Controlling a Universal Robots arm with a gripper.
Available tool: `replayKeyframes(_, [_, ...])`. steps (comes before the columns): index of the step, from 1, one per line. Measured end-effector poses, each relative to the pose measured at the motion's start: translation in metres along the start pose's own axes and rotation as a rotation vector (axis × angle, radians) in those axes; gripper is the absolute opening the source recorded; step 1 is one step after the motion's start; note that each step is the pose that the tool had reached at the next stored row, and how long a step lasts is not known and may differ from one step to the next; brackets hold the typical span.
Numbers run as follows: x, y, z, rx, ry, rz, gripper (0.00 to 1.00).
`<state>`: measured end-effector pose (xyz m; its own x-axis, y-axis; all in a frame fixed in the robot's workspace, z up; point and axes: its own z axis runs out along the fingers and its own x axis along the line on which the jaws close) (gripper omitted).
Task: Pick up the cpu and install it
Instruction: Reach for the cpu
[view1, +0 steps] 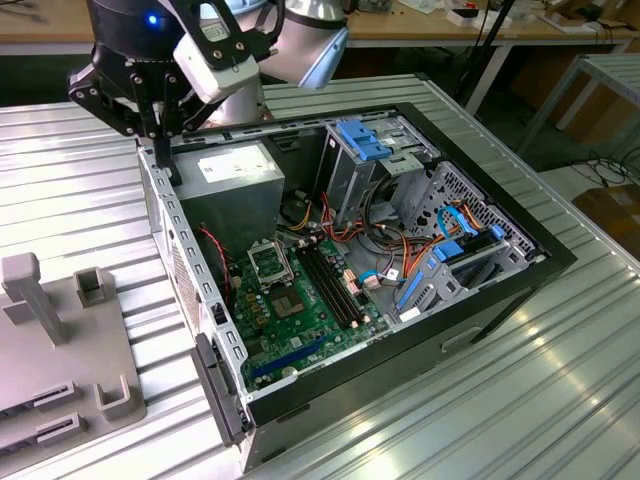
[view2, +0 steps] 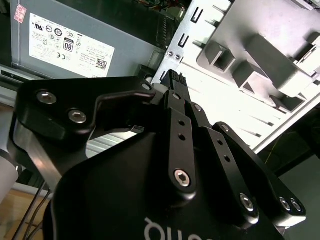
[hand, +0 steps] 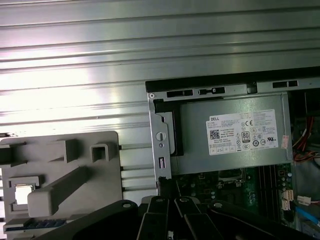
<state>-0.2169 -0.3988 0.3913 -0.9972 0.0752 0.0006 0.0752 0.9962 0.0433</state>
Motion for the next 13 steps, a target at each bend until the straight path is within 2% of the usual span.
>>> replayKeyframes(13, [0.0087, -0.0006, 0.0004, 0.0003, 0.0043, 0.0, 0.11])
